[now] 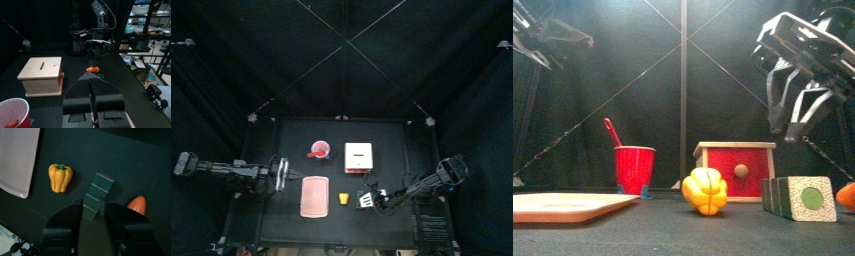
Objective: Grab sushi roll
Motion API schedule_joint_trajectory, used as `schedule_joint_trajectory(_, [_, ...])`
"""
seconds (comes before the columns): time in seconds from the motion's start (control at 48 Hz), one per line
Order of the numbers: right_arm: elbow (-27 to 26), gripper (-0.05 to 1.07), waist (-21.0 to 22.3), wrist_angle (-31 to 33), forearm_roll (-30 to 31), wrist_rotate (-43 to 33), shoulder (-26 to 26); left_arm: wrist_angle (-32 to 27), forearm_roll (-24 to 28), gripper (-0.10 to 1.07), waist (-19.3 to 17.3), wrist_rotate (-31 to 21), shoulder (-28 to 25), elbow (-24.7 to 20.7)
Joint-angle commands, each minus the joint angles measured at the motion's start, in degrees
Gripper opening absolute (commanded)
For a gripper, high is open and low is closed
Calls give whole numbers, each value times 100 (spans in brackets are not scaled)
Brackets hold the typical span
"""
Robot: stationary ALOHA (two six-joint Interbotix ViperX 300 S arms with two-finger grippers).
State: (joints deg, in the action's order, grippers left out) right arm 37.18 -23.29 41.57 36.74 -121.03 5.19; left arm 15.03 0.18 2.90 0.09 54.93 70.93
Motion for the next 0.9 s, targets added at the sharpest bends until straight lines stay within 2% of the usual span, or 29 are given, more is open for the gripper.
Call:
schedule_joint_trajectory(0.0, [-158, 81, 35, -70, 0, 9, -44, 18, 9, -1, -18, 0, -35, -70])
schedule_joint_trajectory(0.167, [-211, 92, 70, -70, 0, 18, -229, 18, 9, -1, -18, 0, -35, -70])
schedule_joint_trajectory(0.875, [-352, 92, 281, -334, -185, 18, -949, 18, 9, -1, -53, 0, -35, -44])
